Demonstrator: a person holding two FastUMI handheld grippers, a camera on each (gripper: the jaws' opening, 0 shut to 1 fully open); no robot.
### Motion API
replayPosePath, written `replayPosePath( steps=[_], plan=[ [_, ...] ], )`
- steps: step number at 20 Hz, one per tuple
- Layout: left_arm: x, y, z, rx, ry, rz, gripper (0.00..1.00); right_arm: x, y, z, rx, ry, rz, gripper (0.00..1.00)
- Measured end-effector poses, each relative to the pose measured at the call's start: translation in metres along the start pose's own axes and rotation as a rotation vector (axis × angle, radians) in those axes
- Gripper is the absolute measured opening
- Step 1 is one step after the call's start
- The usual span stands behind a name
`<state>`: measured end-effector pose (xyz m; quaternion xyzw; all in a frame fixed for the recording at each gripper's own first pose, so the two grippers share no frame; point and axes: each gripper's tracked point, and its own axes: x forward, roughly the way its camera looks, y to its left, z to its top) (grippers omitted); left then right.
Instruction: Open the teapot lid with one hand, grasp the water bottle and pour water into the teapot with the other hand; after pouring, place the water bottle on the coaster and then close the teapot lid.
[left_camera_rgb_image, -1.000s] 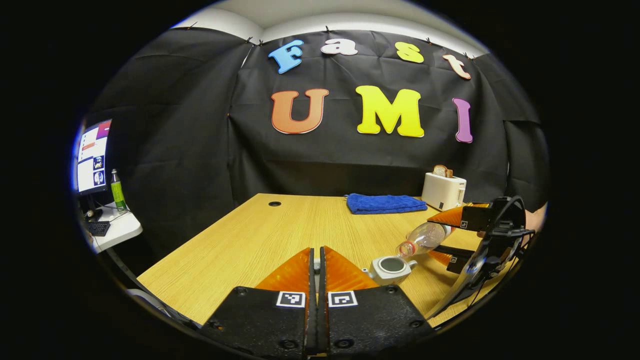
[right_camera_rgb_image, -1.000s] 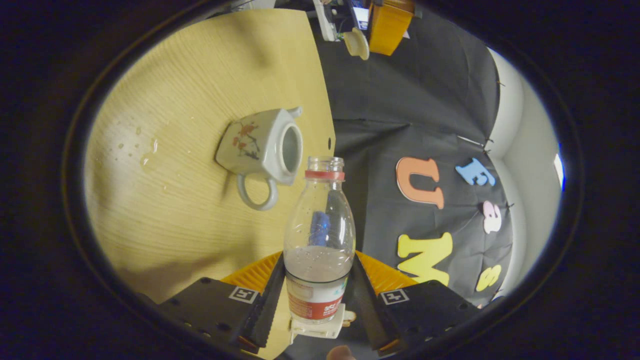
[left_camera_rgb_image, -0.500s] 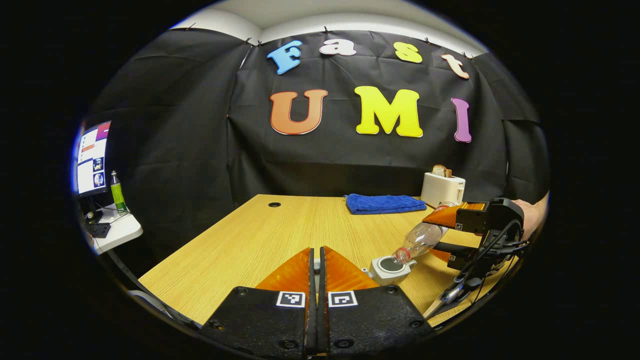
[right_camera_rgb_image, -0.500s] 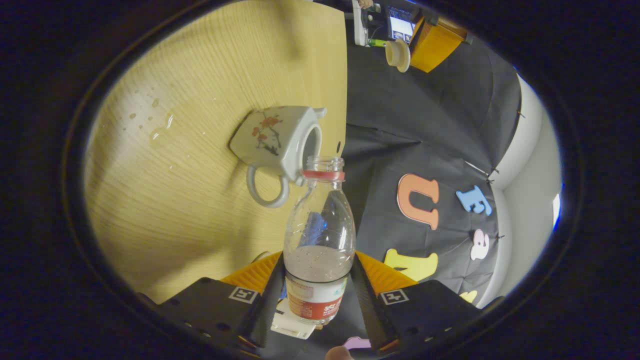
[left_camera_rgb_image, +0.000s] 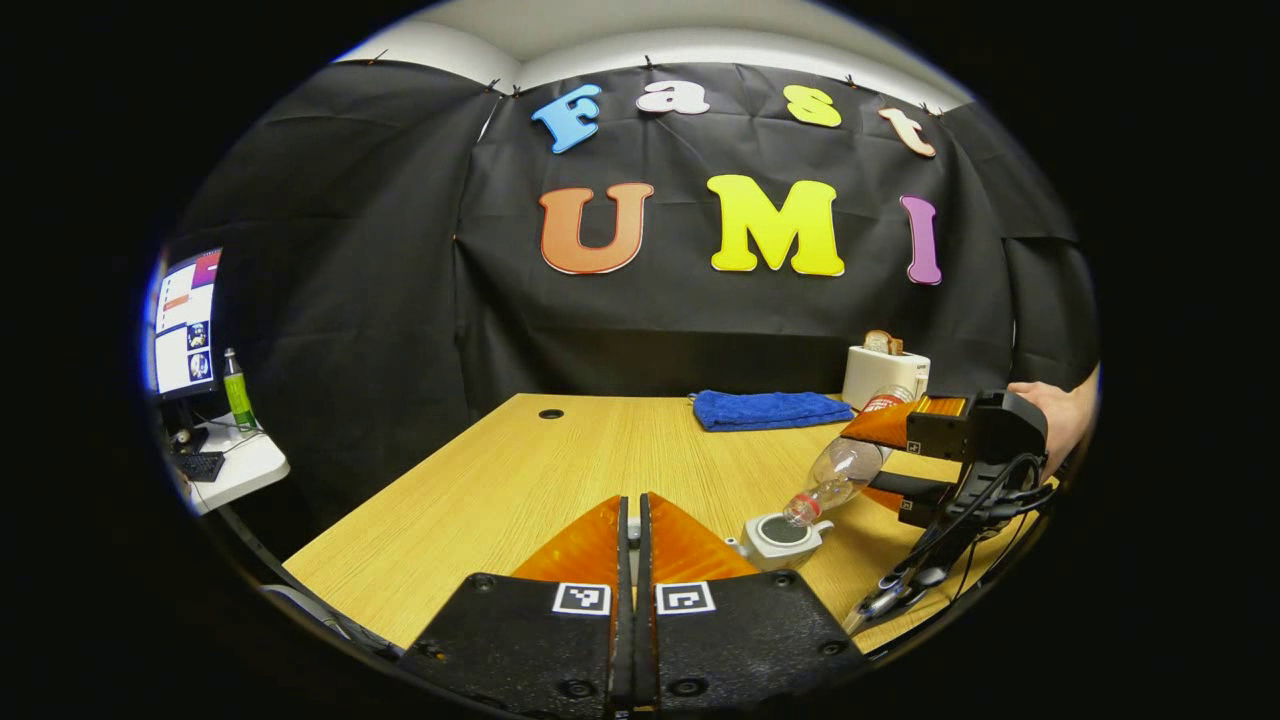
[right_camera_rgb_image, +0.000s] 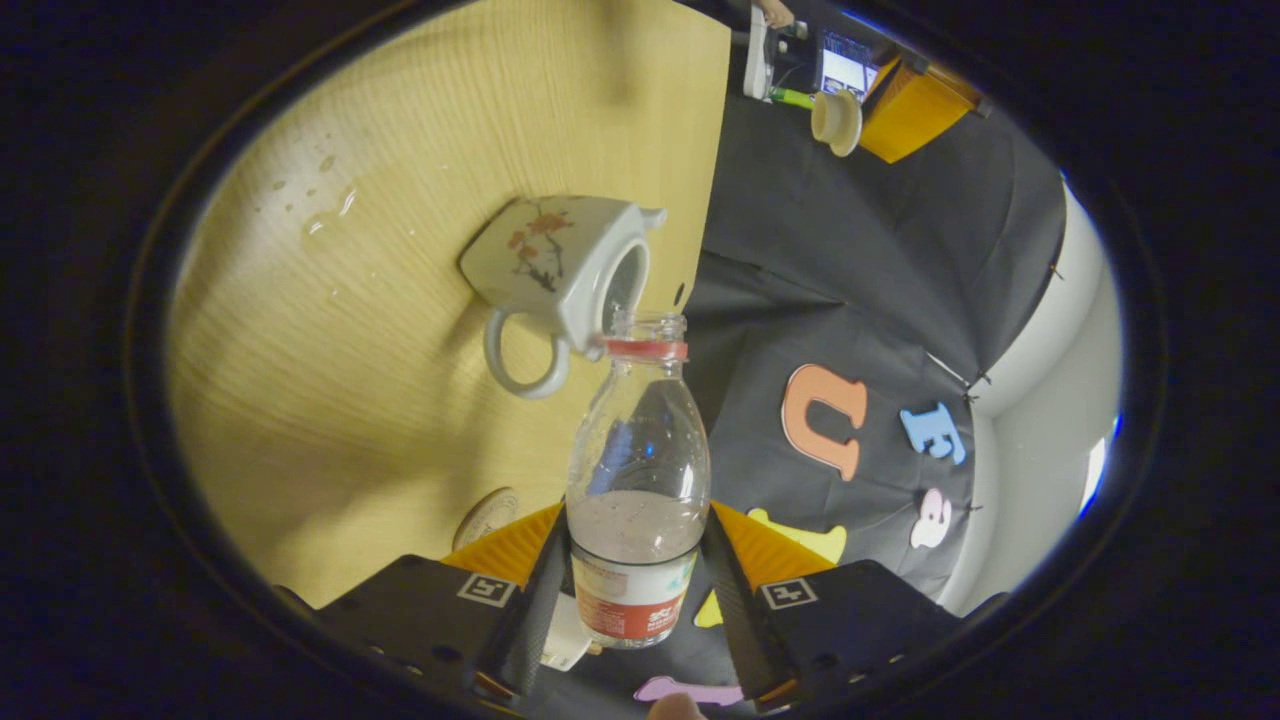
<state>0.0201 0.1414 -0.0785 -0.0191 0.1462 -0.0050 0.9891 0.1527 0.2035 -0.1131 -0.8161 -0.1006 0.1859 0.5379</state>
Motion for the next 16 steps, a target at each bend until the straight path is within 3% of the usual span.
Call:
replayPosePath(
  steps=[2,10,13,16],
  plan=[
    [-0.001,0.002,0.001,0.011,-0.003,0.008,0.03,0.000,-0.001,0.000,-0.012,0.003,-0.004,0.75],
    [-0.003,-0.002,0.005,0.007,-0.011,-0.005,0.03,0.001,-0.004,0.000,-0.048,0.005,-0.016,0.71],
    [-0.001,-0.005,0.005,0.005,-0.012,-0.013,0.03,0.001,-0.008,-0.001,-0.079,0.006,-0.022,0.75],
    [-0.002,-0.005,0.004,0.005,-0.011,-0.015,0.03,0.002,-0.011,-0.002,-0.105,0.009,-0.034,0.73]
  ],
)
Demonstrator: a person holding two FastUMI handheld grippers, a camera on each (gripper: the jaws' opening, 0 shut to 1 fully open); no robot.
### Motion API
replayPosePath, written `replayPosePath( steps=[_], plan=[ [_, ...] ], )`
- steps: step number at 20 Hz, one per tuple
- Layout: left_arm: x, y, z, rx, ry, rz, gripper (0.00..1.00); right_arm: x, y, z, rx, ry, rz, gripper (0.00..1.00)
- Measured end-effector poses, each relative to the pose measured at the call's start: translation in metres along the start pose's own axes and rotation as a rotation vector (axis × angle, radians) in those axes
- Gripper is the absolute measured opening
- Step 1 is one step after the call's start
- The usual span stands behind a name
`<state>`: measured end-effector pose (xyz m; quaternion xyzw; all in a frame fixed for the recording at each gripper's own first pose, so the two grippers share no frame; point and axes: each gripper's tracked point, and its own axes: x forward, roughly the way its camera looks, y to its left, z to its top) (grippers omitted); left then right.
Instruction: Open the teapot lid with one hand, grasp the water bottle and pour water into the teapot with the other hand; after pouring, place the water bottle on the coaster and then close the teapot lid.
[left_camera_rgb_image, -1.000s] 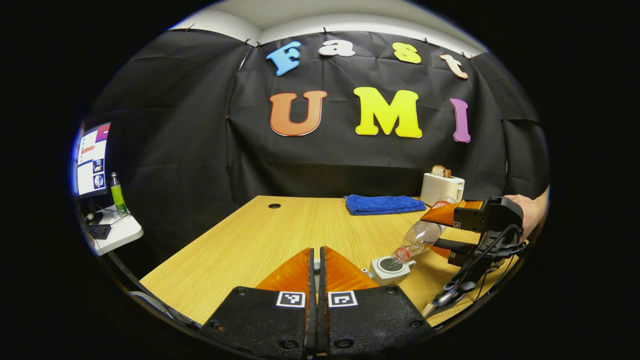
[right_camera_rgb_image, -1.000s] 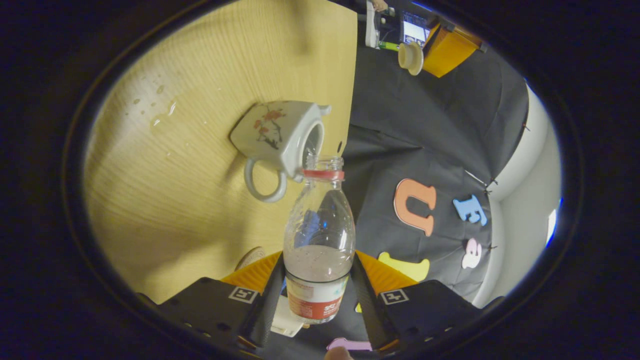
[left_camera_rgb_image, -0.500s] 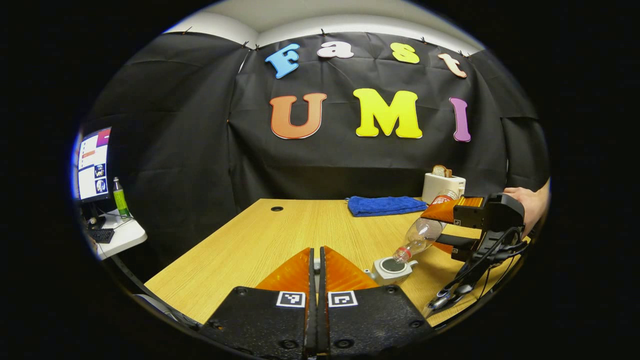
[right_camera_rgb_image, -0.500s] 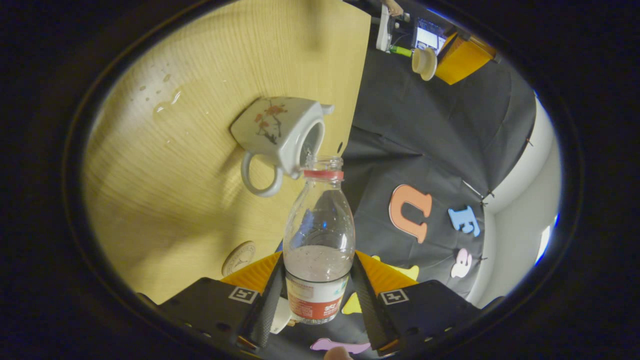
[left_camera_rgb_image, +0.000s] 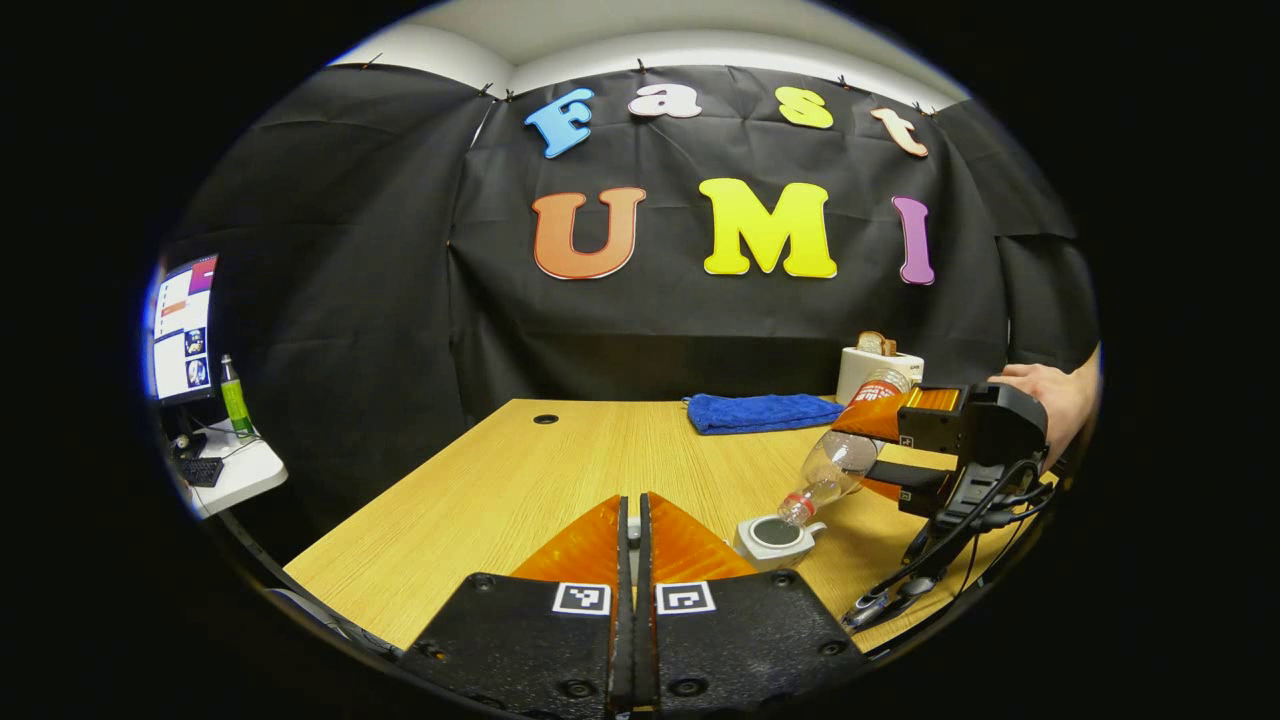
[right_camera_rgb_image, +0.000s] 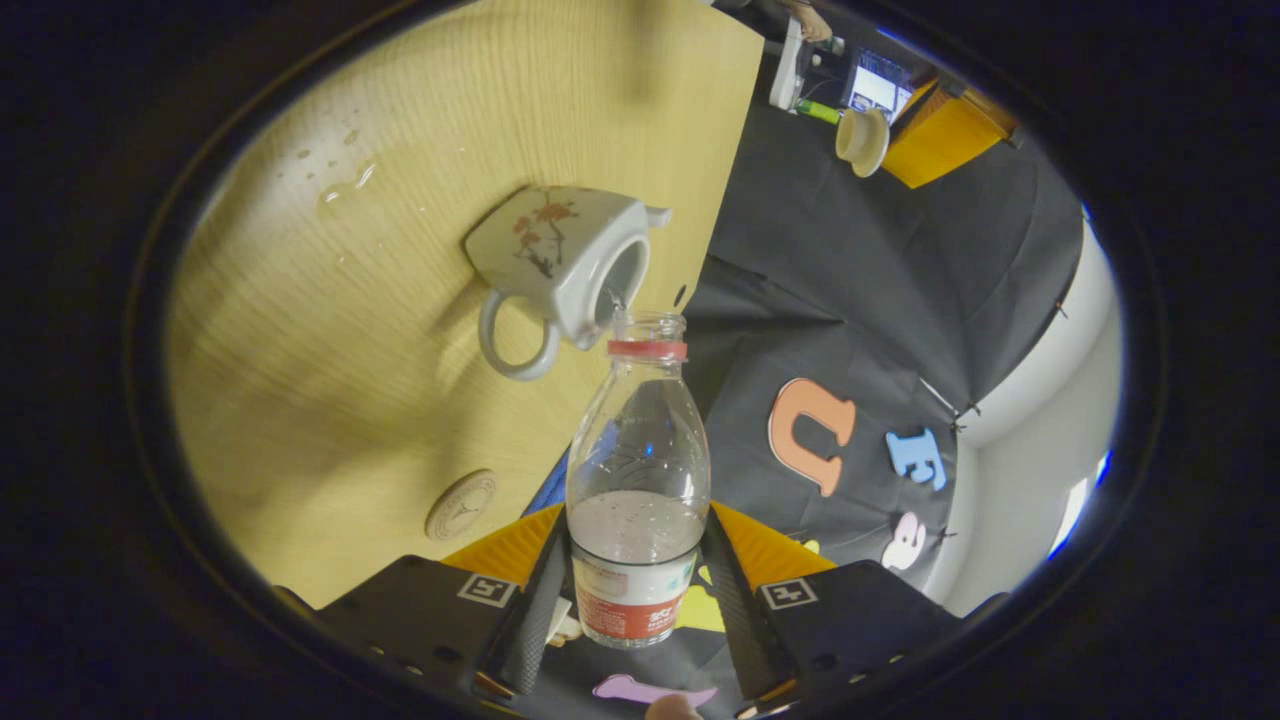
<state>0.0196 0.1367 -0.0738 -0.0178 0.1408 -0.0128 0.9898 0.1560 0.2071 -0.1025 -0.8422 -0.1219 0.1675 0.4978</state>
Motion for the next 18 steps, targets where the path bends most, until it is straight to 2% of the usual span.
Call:
replayPosePath(
  steps=[18],
  plan=[
    [-0.001,0.002,-0.001,-0.012,0.006,0.001,0.03,-0.005,-0.013,0.002,-0.110,0.003,-0.018,0.75]
  ],
)
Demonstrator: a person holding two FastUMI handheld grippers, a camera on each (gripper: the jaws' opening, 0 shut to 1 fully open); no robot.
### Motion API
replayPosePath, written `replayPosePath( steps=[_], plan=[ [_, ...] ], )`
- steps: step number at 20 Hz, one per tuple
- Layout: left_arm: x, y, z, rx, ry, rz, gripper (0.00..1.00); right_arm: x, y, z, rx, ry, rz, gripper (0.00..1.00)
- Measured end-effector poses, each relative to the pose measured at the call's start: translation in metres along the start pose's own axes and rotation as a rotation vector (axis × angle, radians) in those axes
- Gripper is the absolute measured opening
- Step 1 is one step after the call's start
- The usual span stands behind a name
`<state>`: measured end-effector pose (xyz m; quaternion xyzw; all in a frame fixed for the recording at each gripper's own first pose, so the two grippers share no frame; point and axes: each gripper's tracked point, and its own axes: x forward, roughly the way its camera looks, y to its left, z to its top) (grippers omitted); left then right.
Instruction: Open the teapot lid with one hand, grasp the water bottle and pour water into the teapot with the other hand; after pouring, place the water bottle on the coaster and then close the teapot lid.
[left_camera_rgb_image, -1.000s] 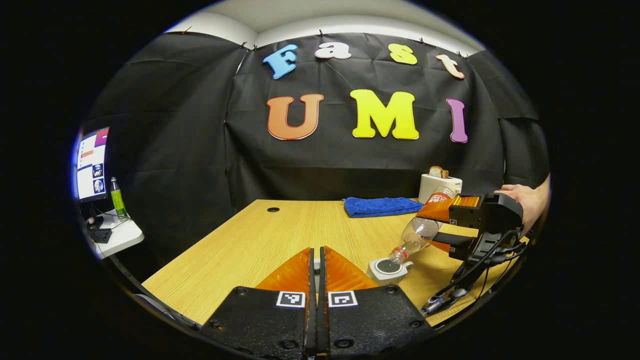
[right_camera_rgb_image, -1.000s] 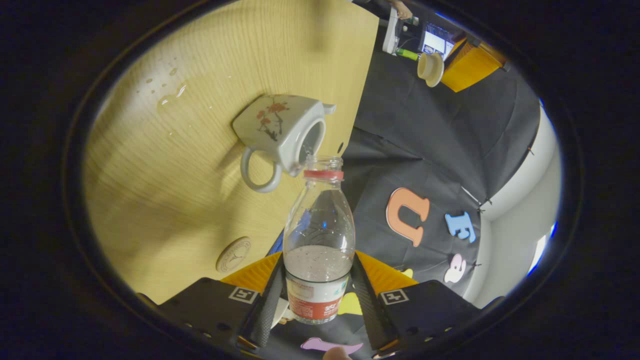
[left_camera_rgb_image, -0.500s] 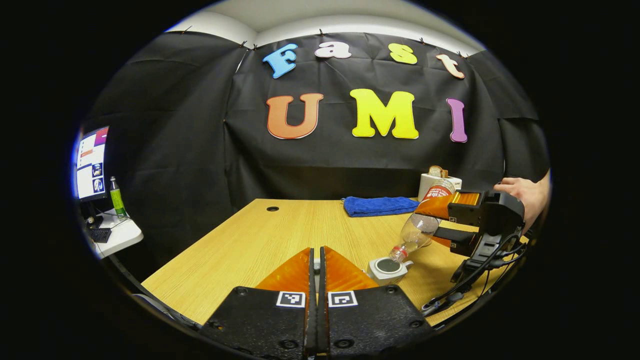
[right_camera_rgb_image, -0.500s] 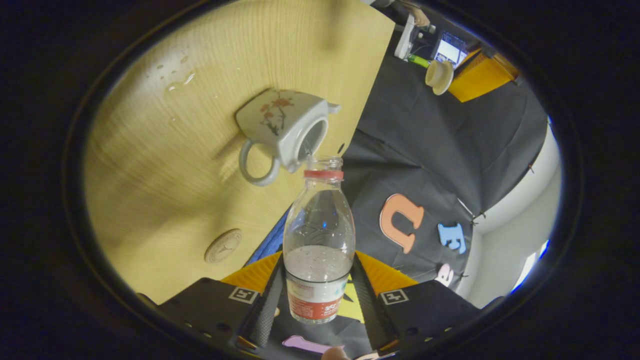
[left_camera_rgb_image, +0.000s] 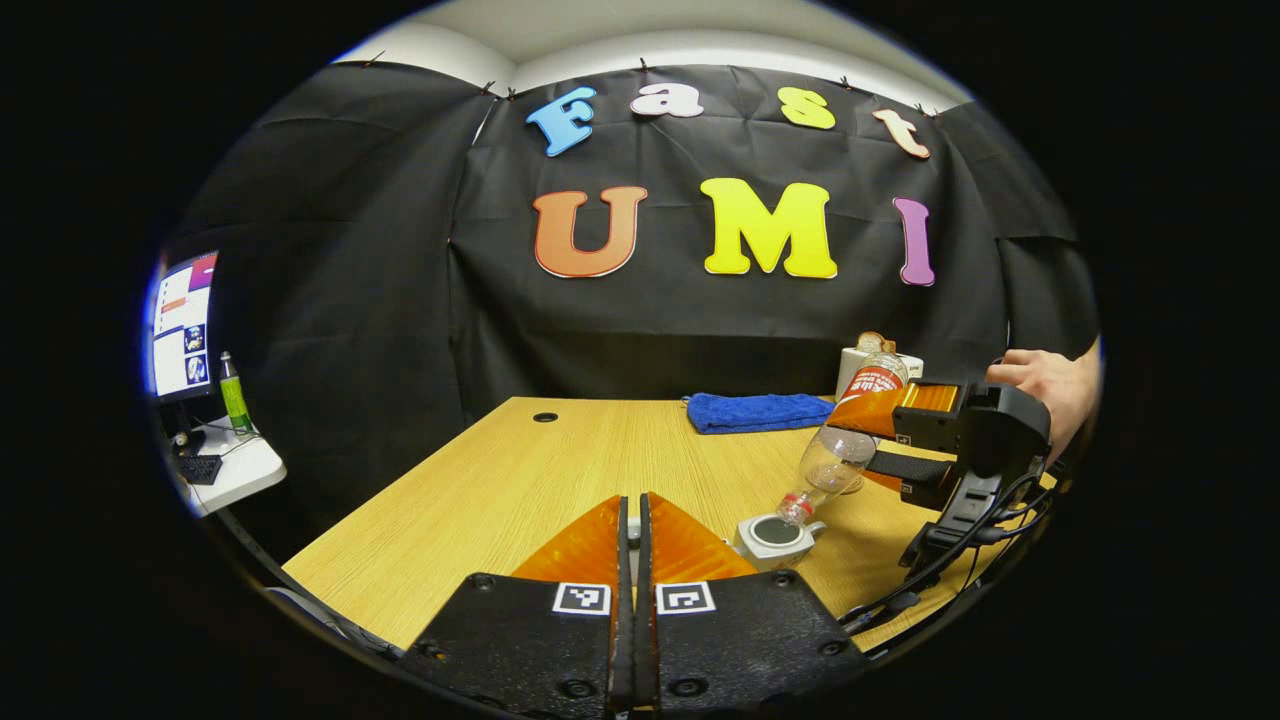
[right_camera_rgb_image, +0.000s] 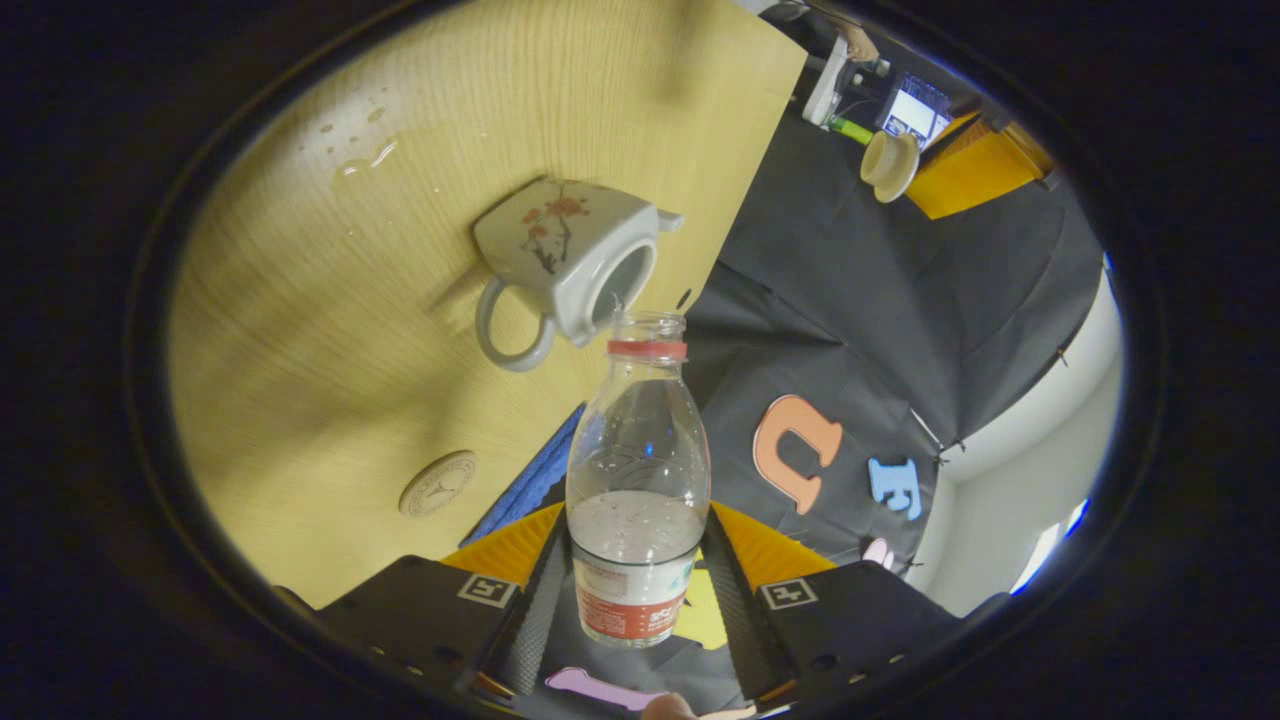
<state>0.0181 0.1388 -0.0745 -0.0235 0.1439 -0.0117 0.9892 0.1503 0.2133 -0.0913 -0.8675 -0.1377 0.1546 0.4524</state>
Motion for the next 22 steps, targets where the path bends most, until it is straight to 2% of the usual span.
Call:
replayPosePath(
  steps=[6,9,11,12,13,16,18,22],
  plan=[
    [-0.001,-0.001,0.001,0.000,-0.004,0.000,0.03,0.001,0.004,0.001,0.041,-0.015,0.013,0.73],
    [-0.003,0.005,0.003,-0.005,-0.006,0.008,0.03,-0.002,0.013,0.002,0.169,-0.027,0.064,0.75],
    [-0.003,0.007,0.004,-0.021,-0.012,0.010,0.03,-0.005,0.020,0.003,0.264,-0.028,0.094,0.73],
    [-0.004,0.007,0.005,-0.030,-0.017,0.012,0.02,-0.006,0.022,0.005,0.321,-0.031,0.102,0.76],
    [-0.003,0.007,0.006,-0.036,-0.019,0.013,0.02,-0.006,0.020,0.002,0.379,-0.029,0.105,0.74],
    [-0.004,0.005,0.007,-0.029,-0.023,0.013,0.03,-0.007,0.010,-0.008,0.599,-0.029,0.106,0.75],
    [-0.004,0.001,0.009,-0.024,-0.030,0.010,0.03,-0.009,-0.001,-0.015,0.765,-0.036,0.086,0.73],
    [-0.002,-0.009,0.009,-0.009,-0.038,-0.001,0.03,-0.010,-0.028,-0.029,1.112,-0.078,0.035,0.76]
  ],
)
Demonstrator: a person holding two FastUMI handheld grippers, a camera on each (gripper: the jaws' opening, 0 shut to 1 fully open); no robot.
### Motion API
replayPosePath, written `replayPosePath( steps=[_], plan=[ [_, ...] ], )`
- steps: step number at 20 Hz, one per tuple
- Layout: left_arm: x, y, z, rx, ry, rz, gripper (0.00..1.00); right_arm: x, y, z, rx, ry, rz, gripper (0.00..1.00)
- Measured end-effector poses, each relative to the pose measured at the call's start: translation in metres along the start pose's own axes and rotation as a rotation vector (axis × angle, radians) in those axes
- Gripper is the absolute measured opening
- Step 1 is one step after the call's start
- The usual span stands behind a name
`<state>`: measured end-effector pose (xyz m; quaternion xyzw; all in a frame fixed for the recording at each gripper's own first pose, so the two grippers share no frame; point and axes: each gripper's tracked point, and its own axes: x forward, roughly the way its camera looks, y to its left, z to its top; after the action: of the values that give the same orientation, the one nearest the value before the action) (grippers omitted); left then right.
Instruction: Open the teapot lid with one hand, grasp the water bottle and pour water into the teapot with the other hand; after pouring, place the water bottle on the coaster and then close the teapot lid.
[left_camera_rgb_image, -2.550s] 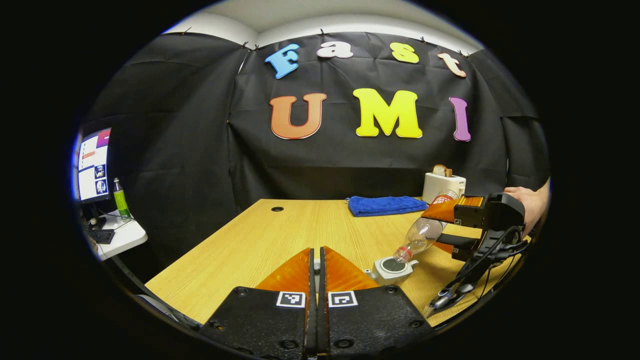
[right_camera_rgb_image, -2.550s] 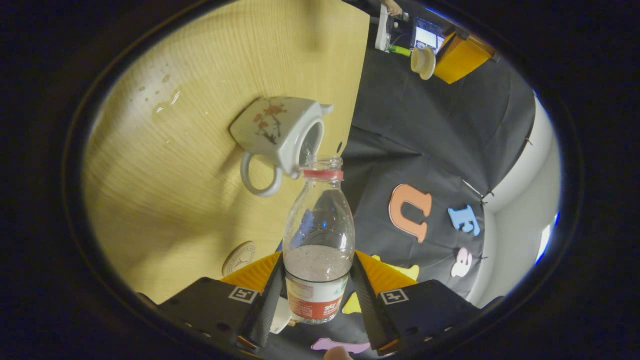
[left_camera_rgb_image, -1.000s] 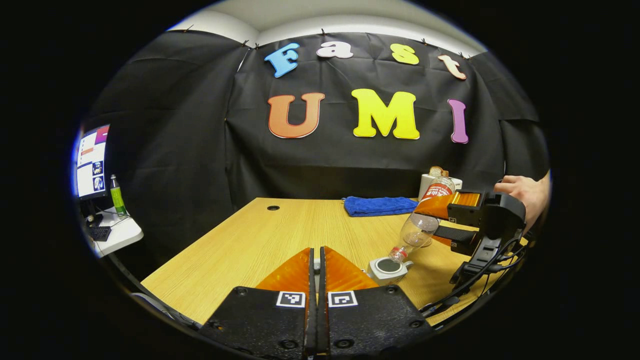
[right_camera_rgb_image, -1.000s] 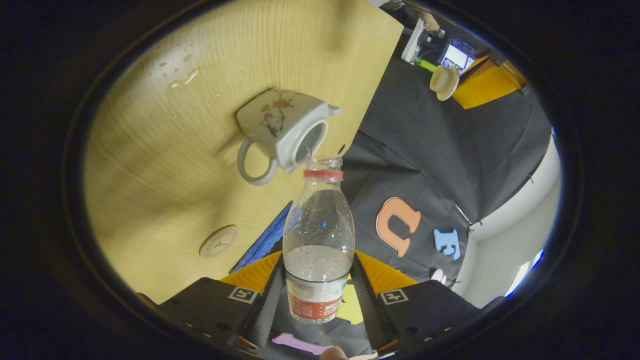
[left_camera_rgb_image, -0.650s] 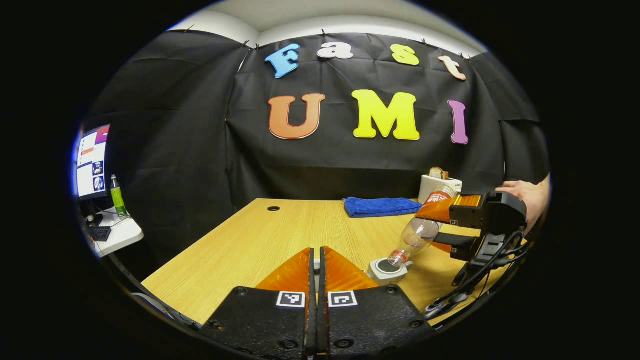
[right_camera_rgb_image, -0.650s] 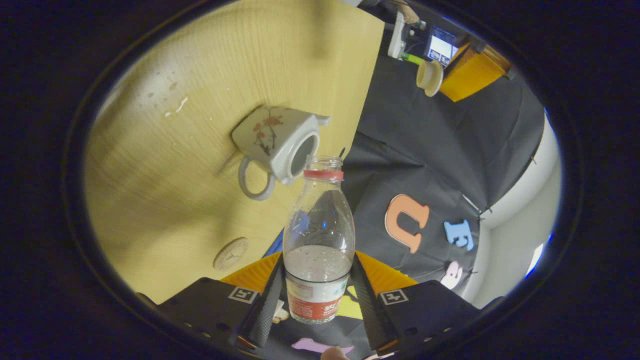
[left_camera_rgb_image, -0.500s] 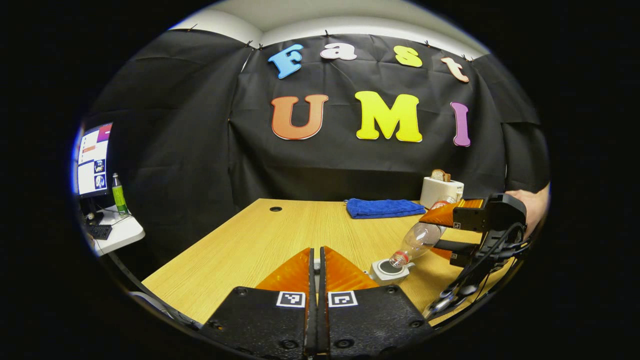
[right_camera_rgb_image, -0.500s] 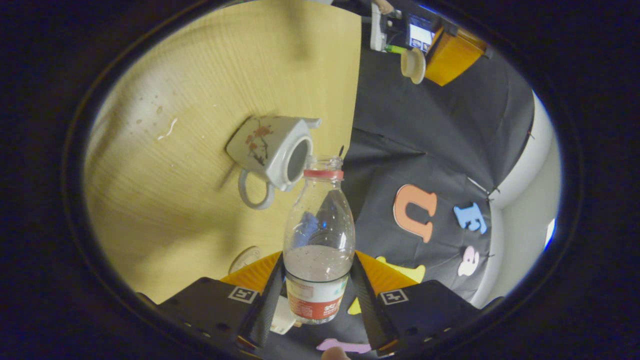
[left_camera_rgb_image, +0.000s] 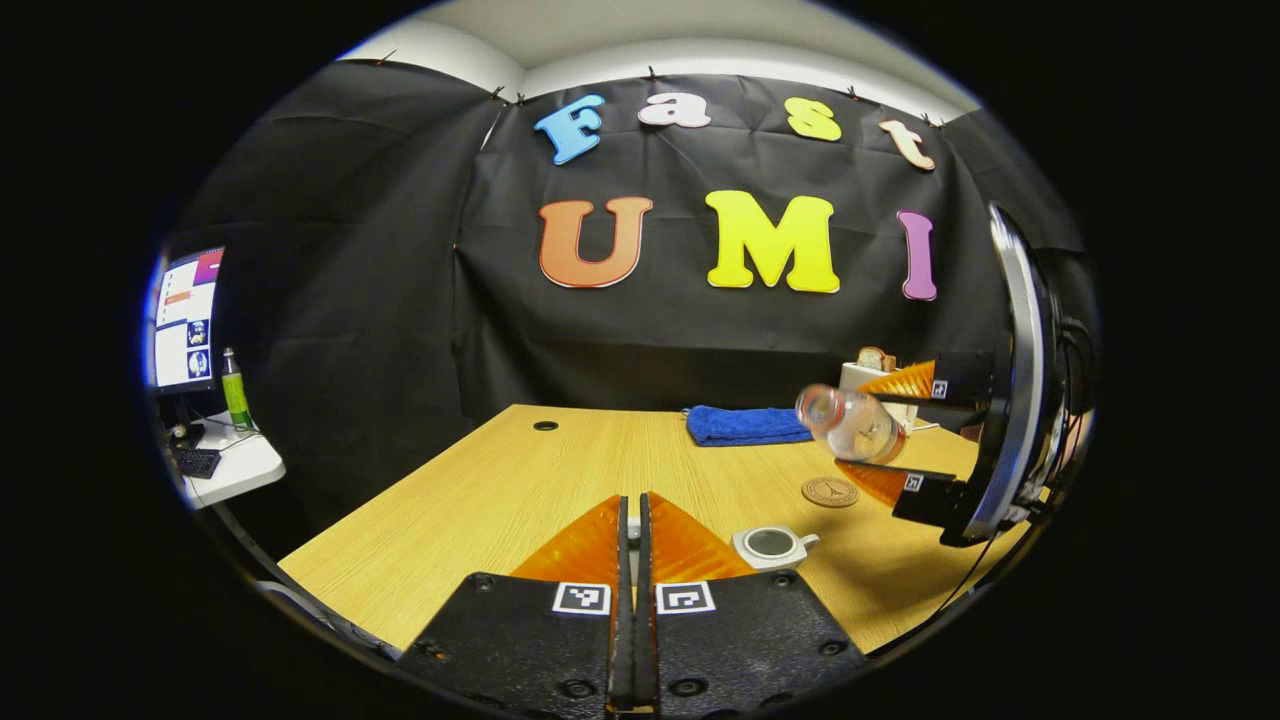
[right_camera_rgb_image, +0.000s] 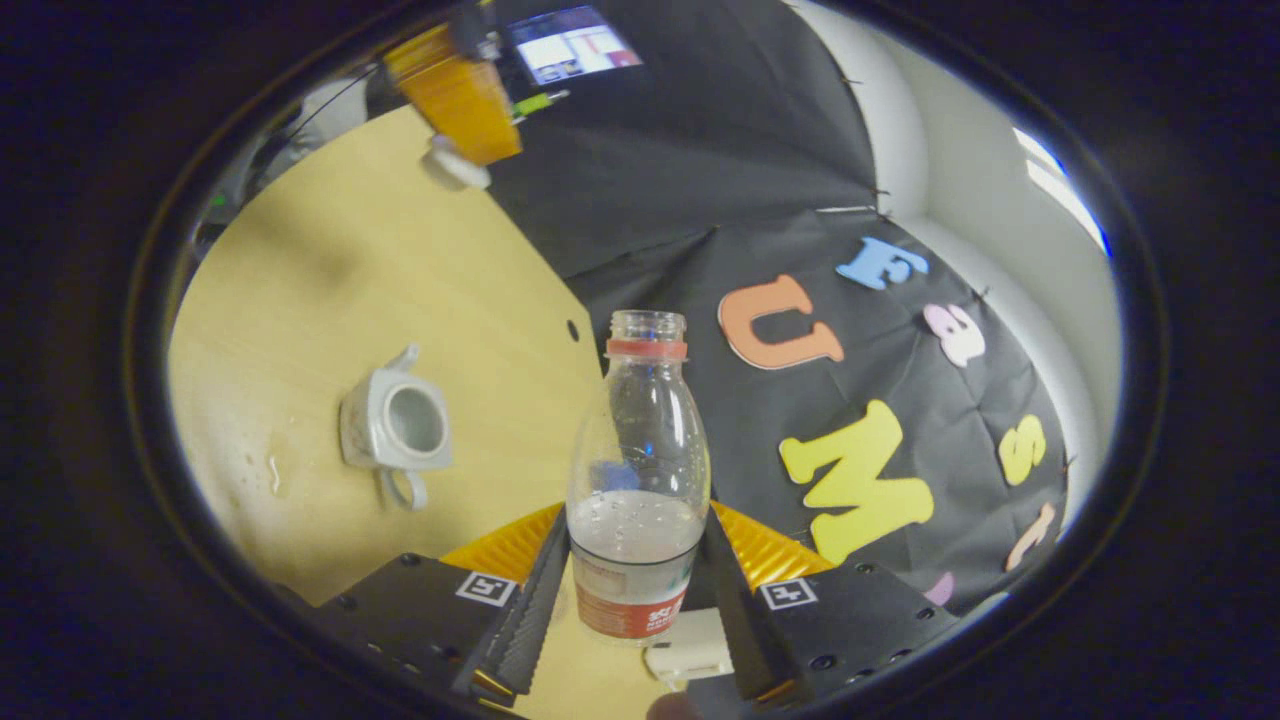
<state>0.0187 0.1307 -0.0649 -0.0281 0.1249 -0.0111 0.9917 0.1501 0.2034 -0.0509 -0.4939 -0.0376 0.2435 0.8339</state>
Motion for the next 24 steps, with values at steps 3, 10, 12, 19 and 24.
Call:
replayPosePath(
  steps=[3,10,12,19,24],
  plan=[
    [0.001,-0.011,0.003,0.005,-0.008,-0.020,0.03,0.001,-0.024,0.002,0.298,-0.052,-0.024,0.76],
    [0.001,-0.036,0.008,0.020,-0.044,-0.064,0.03,0.018,-0.061,-0.041,0.810,-0.067,-0.122,0.72],
    [0.001,-0.041,0.005,0.033,-0.040,-0.078,0.02,0.031,-0.063,-0.061,0.922,-0.049,-0.123,0.75],
    [0.008,-0.041,-0.002,0.051,-0.027,-0.078,0.03,0.069,-0.041,-0.108,1.022,0.032,-0.121,0.74],
    [0.007,-0.037,-0.006,0.058,-0.021,-0.069,0.03,0.086,-0.021,-0.123,1.027,0.080,-0.100,0.74]
  ],
)
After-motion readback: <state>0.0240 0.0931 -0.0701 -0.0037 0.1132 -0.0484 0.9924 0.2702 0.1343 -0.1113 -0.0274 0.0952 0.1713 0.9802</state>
